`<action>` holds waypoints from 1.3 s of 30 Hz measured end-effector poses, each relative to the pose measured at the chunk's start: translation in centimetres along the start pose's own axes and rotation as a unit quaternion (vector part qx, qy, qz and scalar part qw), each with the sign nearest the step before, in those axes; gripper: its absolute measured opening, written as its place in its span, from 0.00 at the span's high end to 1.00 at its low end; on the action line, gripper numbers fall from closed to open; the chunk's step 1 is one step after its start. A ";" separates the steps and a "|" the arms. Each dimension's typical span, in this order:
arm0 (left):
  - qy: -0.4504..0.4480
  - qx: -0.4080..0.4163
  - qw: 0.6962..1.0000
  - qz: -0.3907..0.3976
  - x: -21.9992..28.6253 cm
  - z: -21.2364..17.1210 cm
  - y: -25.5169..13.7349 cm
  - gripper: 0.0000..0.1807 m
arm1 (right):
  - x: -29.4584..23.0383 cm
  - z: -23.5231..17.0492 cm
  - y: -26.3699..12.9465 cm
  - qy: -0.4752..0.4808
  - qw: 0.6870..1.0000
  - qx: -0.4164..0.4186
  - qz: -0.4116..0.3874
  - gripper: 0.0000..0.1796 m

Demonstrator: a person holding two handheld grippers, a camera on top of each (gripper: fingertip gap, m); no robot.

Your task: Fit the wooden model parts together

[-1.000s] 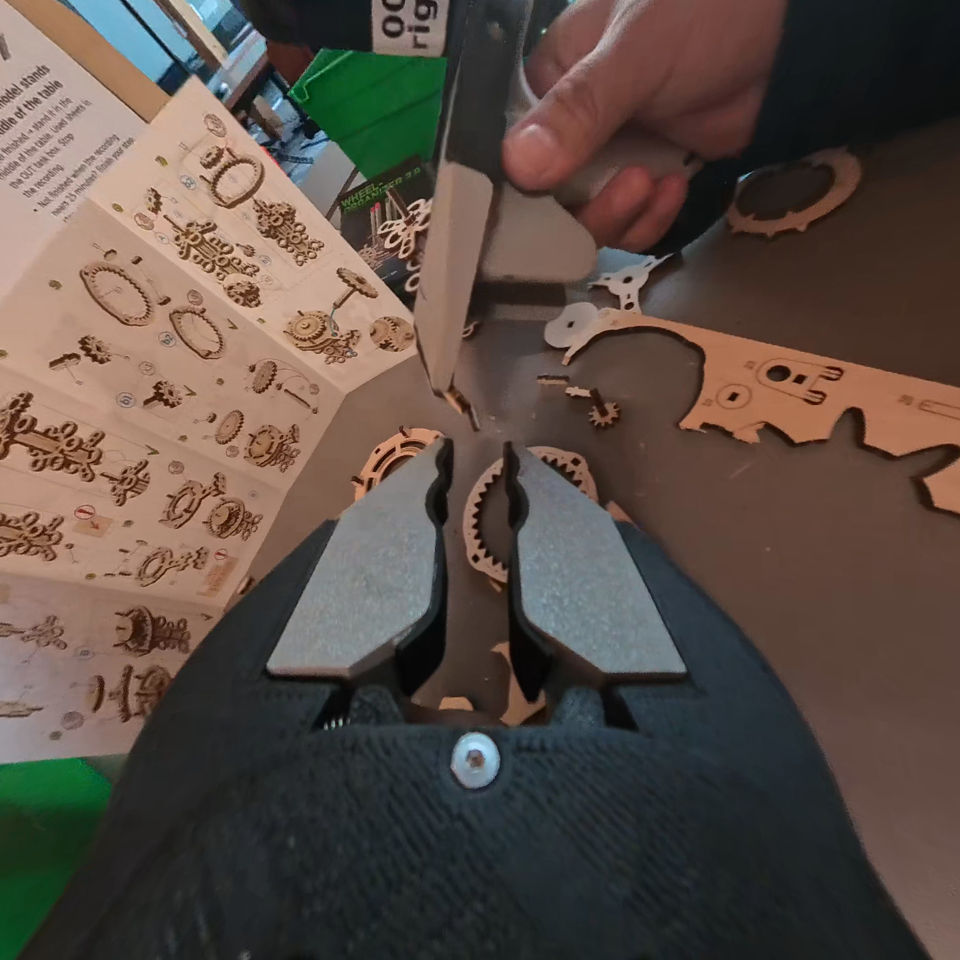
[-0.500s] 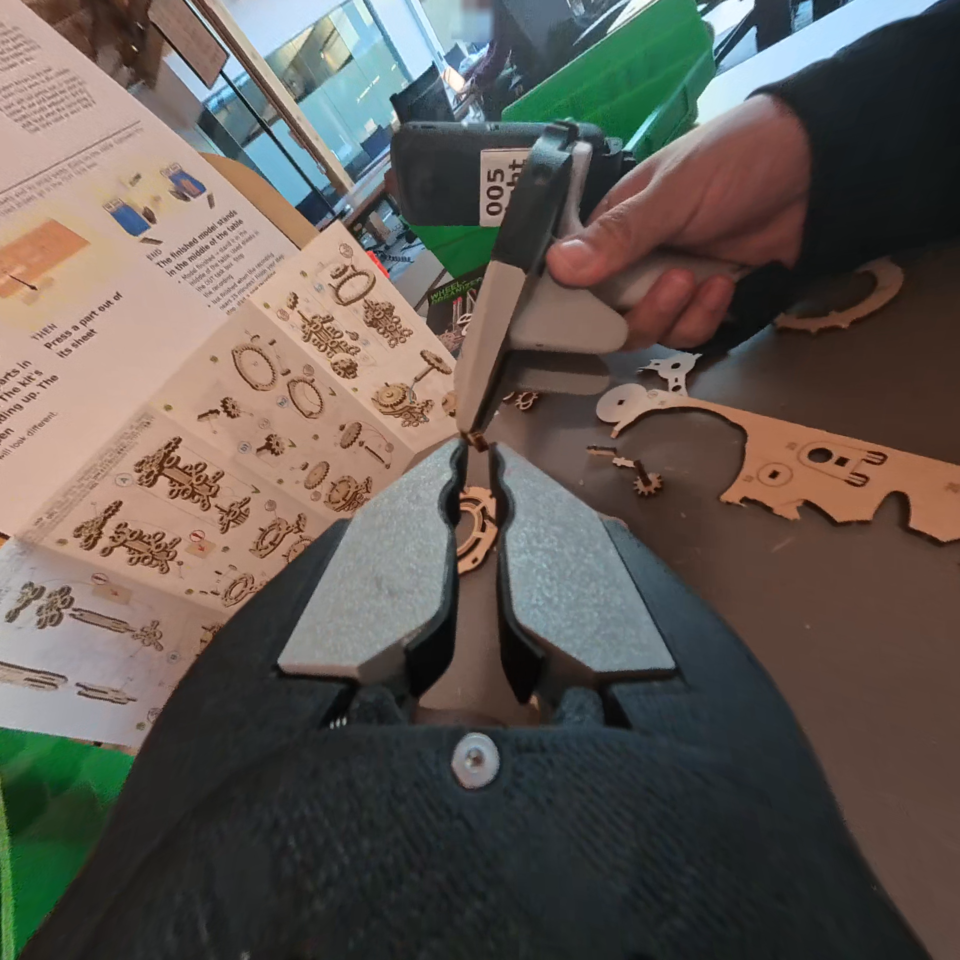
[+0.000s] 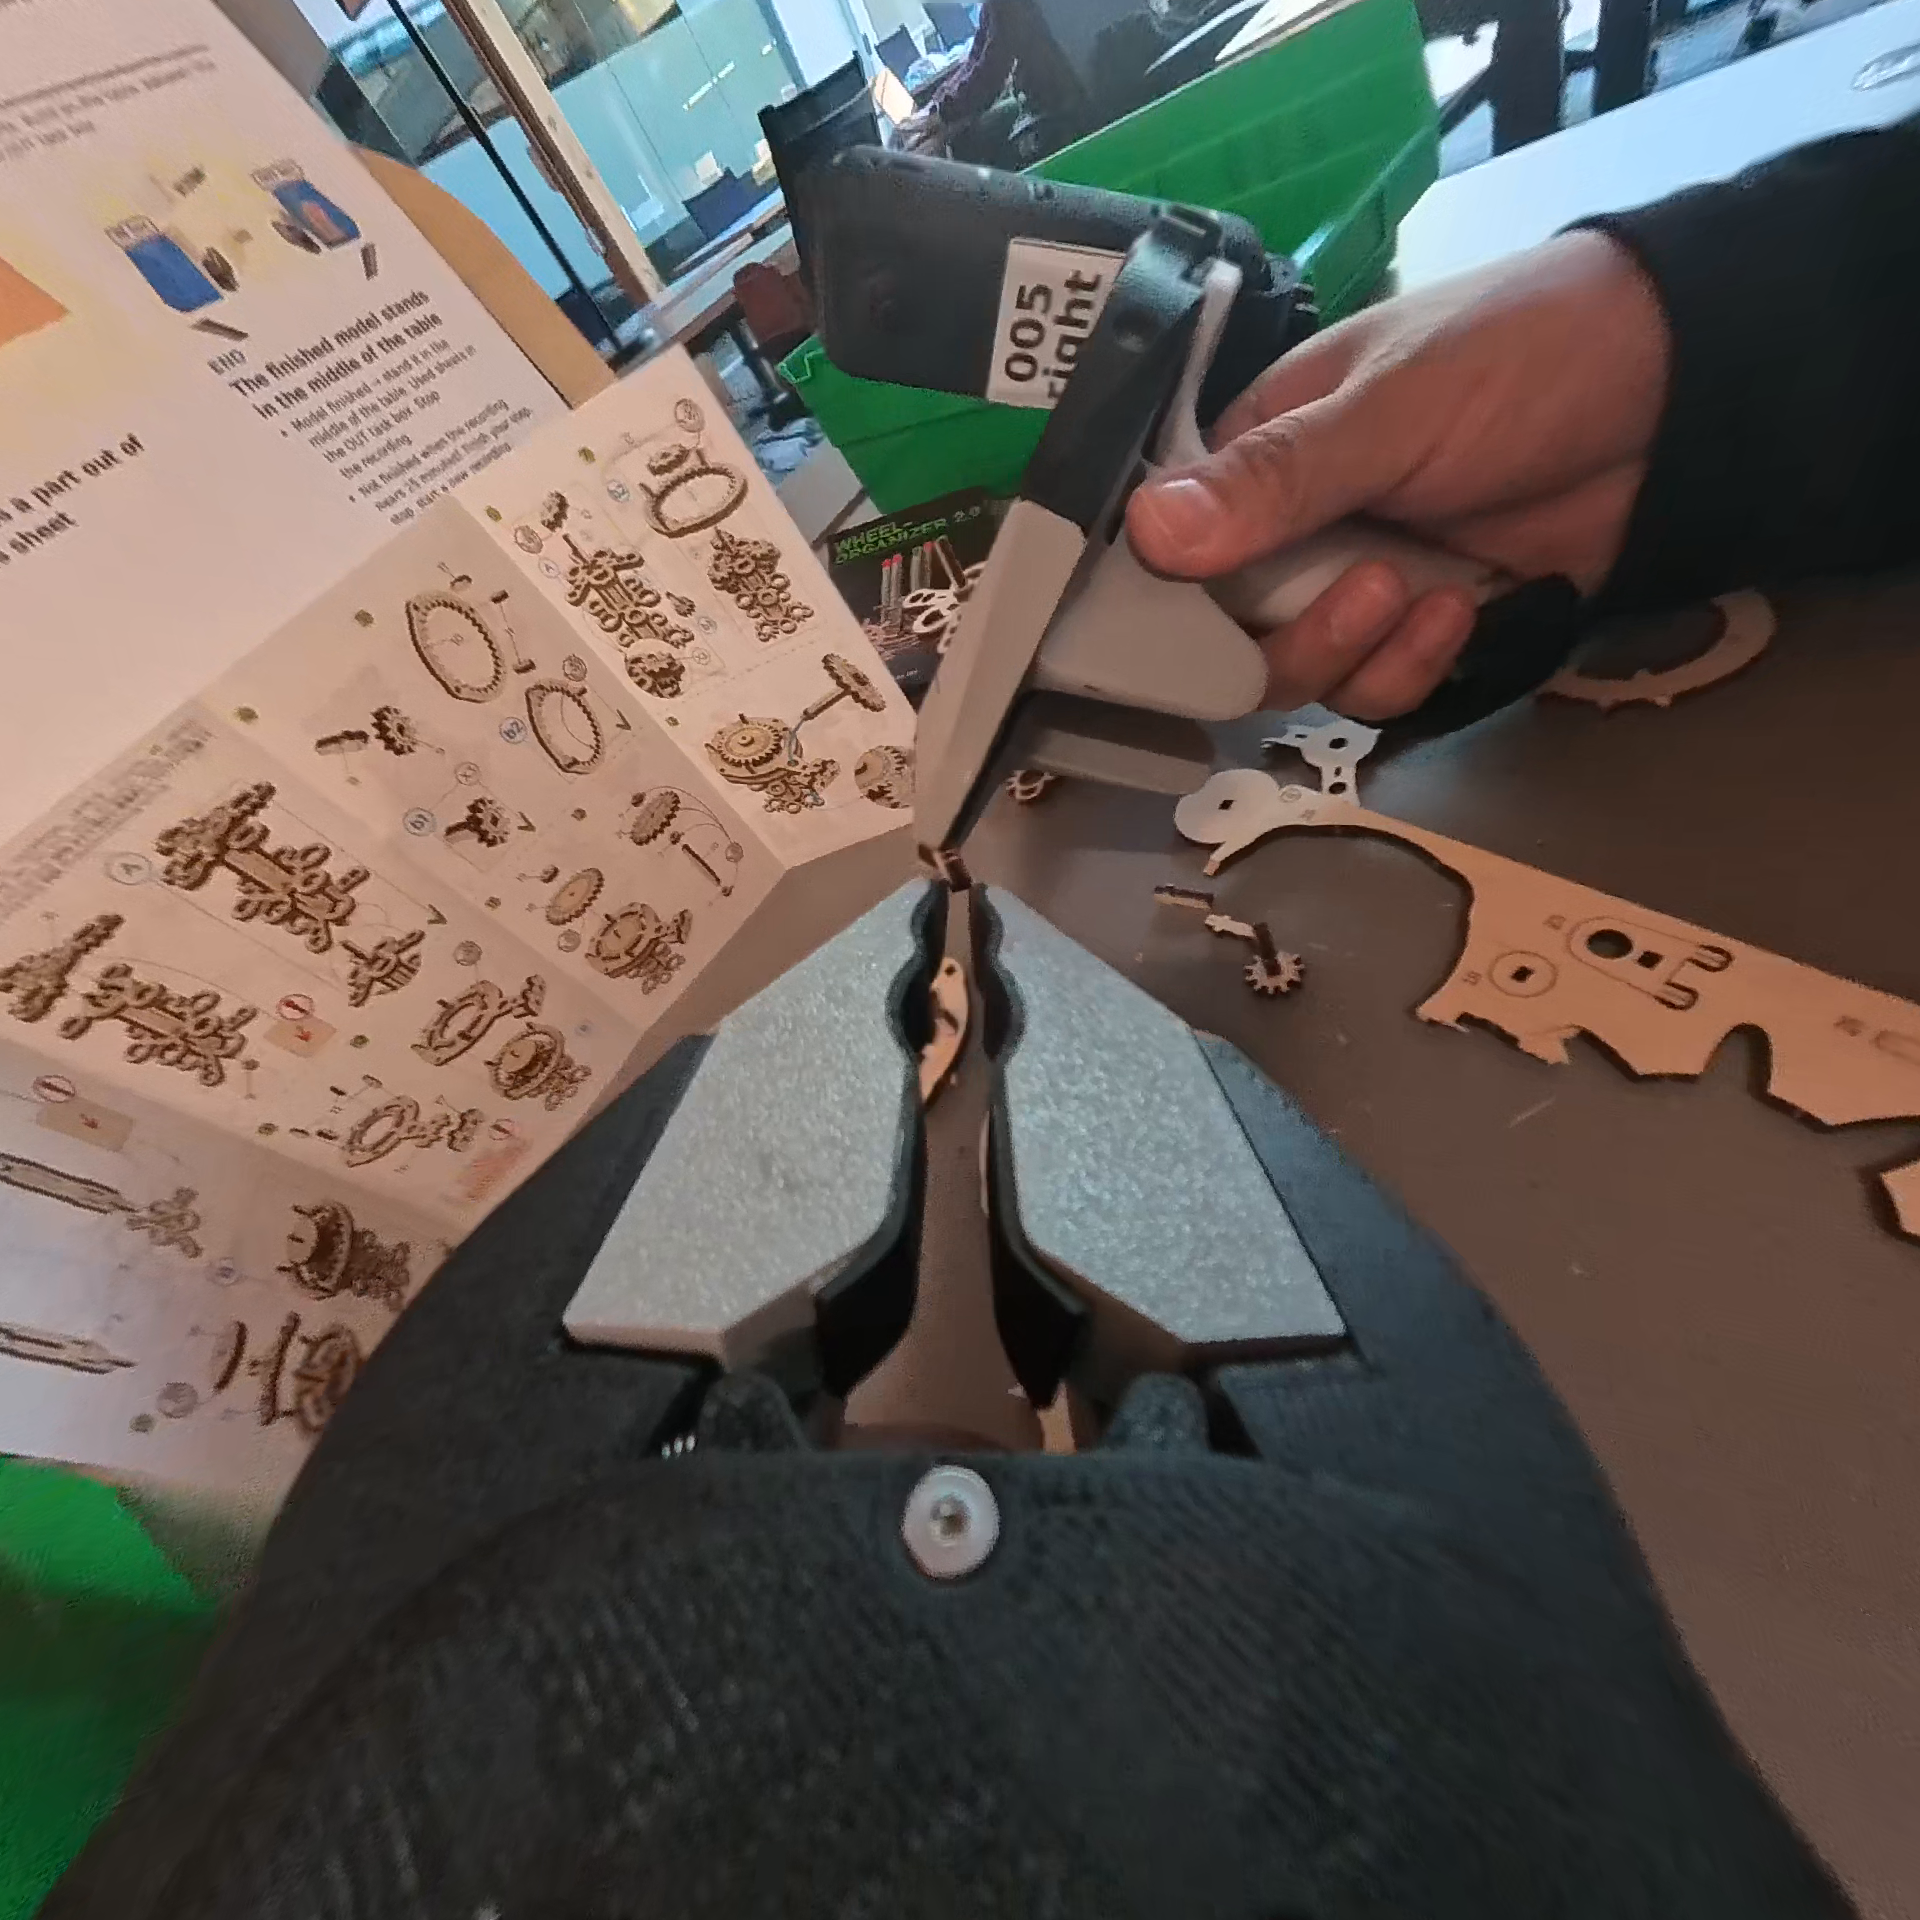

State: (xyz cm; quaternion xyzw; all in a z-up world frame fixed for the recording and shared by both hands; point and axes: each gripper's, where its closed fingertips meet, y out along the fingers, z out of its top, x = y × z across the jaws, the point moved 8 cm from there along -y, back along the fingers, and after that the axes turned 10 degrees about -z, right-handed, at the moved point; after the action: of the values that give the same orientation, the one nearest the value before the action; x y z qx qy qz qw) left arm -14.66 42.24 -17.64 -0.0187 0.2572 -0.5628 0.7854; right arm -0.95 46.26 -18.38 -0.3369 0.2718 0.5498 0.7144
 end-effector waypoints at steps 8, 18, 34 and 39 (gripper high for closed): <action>-0.164 0.061 0.981 -0.086 -1.6 -0.3 -0.5 1.00 | -0.5 0.7 -0.8 -0.055 0.998 0.027 -0.025 0.98; -0.191 0.021 0.979 -0.072 -3.3 -2.0 -0.6 1.00 | 0.0 0.5 -1.1 -0.147 0.981 -0.013 -0.127 0.98; -0.130 -0.068 0.987 -0.069 -3.2 -3.4 -0.5 1.00 | -4.1 -4.4 -0.4 -0.345 0.892 -0.205 -0.206 0.98; -0.114 -0.076 0.987 -0.083 -2.7 -3.1 -0.6 1.00 | -4.3 -6.7 0.2 -0.310 0.881 -0.203 -0.296 1.00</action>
State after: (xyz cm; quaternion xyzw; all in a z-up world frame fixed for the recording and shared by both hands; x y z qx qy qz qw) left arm -17.17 45.21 -19.09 -0.1635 0.2051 -0.5995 0.7562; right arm -2.27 38.51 -19.36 -0.3515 -0.1932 0.4321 0.8077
